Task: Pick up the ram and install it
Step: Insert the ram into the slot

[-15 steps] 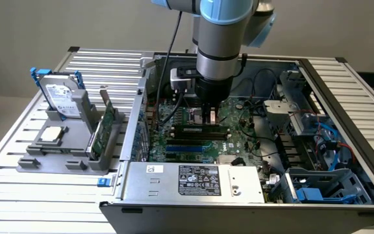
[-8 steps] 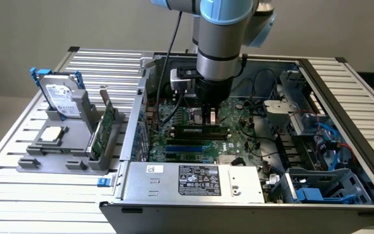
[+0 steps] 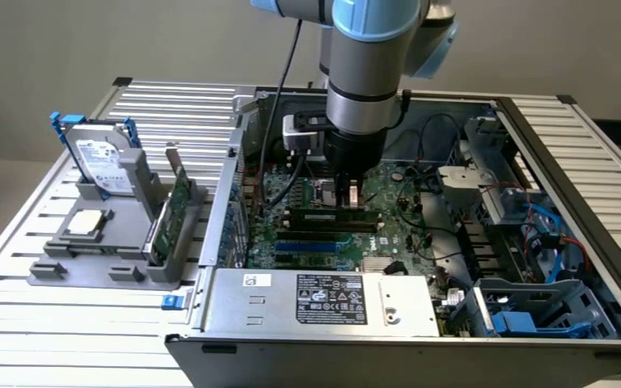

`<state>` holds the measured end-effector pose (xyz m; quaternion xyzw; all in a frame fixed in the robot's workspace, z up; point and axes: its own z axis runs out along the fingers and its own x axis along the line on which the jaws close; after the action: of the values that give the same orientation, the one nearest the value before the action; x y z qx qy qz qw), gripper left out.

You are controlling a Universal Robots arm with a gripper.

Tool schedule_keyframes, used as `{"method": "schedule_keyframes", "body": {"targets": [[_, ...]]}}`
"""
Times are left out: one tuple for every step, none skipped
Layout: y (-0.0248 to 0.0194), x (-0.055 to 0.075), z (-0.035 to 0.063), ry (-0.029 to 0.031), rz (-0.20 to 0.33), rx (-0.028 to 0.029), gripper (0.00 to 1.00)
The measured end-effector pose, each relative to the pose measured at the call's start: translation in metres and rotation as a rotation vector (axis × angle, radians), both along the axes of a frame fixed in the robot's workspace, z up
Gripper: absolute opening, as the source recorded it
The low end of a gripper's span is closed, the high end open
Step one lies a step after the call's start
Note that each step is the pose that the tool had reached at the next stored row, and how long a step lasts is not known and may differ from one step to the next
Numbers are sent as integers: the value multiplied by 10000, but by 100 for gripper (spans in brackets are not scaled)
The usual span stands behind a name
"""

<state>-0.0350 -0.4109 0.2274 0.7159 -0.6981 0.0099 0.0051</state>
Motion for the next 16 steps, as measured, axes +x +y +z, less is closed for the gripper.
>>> {"method": "schedule_keyframes", "body": {"targets": [[-1, 0, -2, 0, 6, -2, 14], [-1, 0, -6, 0, 15, -1, 14], [0, 0, -12, 0, 27, -1, 14], [0, 0, -21, 0, 40, -2, 14], [0, 0, -32, 0, 54, -2, 14], [0, 0, -42, -1, 67, -2, 14], [0, 0, -51, -1, 77, -1, 14], [0, 0, -56, -1, 83, -1, 14], [-1, 0, -57, 0, 88, -3, 14], [0, 0, -61, 0, 101, -3, 14], [0, 0, -63, -2, 126, -1, 14], [1, 0, -64, -3, 131, -1, 14], [1, 0, -64, -3, 136, -1, 14], [2, 0, -64, -4, 141, 0, 14], [3, 0, -65, -5, 146, 0, 14], [6, 0, -65, -6, 151, 1, 14]]}}
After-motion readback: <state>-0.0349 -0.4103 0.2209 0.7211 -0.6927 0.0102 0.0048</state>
